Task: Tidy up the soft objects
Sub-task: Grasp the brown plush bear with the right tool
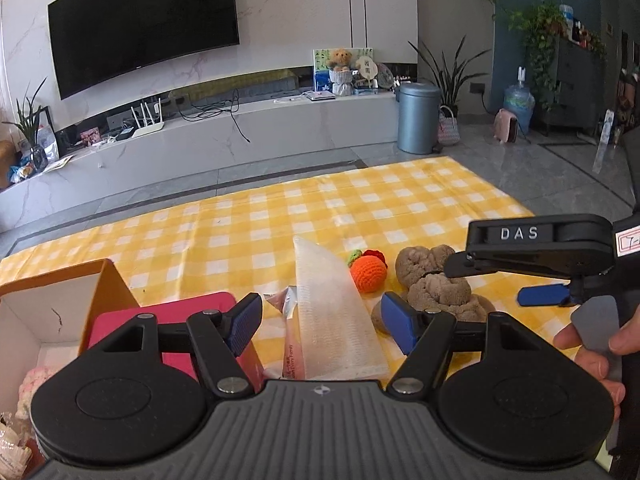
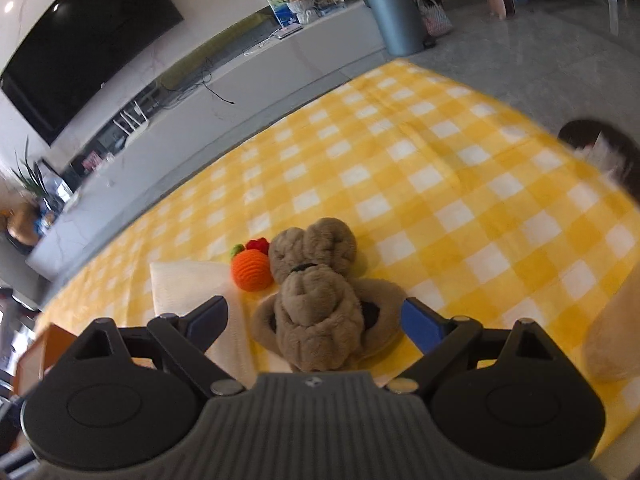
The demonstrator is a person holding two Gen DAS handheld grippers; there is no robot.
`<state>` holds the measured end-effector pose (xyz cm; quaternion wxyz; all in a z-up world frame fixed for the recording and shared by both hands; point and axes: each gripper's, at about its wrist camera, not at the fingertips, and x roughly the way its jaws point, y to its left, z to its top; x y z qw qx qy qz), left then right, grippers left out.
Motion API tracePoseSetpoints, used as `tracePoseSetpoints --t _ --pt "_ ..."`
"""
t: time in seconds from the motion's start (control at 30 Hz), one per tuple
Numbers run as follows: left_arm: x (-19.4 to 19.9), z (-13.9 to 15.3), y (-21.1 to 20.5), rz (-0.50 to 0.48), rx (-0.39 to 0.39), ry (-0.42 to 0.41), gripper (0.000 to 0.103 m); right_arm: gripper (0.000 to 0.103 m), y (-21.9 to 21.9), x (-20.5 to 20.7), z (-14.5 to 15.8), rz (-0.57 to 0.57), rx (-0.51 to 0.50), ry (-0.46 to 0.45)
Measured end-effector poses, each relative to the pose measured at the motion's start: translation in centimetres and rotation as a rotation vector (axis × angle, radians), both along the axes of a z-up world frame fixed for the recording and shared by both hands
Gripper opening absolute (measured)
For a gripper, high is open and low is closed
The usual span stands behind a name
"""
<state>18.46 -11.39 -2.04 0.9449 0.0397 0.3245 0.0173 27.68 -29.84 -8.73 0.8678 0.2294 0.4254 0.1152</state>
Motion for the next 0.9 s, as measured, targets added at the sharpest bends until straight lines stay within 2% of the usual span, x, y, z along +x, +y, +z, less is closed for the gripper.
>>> tracePoseSetpoints --t 0.07,0.23,0.4,0.5,0.6,0.8,0.83,0.87,0.9 --pt "0.2 -0.3 -0.3 0.012 0.011 -0.004 0.08 0.092 -0.2 0.6 -1.0 -0.013 0.038 0.029" --pt "0.3 -0.6 0.4 0.039 -0.059 0.022 0.081 0.092 0.5 1.9 -2.8 -0.039 -0.139 0.055" --pt "-0.3 -1.0 2.2 0.039 -0.179 0.05 0.081 0.093 0.0 2.6 -3.8 -0.04 -0.089 0.07" --pt "-0.7 -0.8 2.5 0.039 -0.186 0.05 0.081 0.093 1.0 2.3 -2.9 -0.044 -0.149 0.031" --pt "-1.1 -0.4 2.4 0.038 -0.166 0.041 0.081 0.093 2.5 2.6 -2.6 0.011 -0.174 0.011" --pt "-2.1 0.2 2.4 0.029 -0.135 0.028 0.081 0.074 3.9 3.4 -4.0 0.011 -0.21 0.053" --pt "-2.3 0.2 2.4 0.034 -0.13 0.024 0.081 0.059 4.1 3.4 -3.9 0.02 -0.202 0.063" --pt "-2.5 0.3 2.5 0.042 -0.129 0.015 0.081 0.051 4.1 3.4 -3.7 0.037 -0.179 0.075" --pt "-2.7 0.4 2.6 0.049 -0.132 0.006 0.081 0.049 4.1 3.2 -3.4 0.039 -0.166 0.092"
